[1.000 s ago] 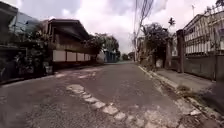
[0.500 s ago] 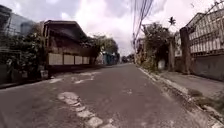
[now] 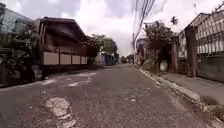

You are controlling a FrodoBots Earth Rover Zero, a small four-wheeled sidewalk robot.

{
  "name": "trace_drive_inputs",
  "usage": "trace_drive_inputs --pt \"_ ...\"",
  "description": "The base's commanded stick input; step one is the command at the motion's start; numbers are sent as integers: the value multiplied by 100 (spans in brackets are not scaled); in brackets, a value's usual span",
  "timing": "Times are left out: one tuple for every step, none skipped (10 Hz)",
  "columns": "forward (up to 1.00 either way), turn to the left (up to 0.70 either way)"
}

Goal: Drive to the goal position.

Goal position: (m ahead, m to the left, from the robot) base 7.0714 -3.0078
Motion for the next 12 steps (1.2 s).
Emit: trace_drive_inputs --pt "70 0" --pt "70 0" --pt "70 0" --pt "70 0" --pt "70 0" --pt "70 0" --pt "70 0" --pt "70 0" --pt "70 0" --pt "70 0" --pt "70 0" --pt "70 0"
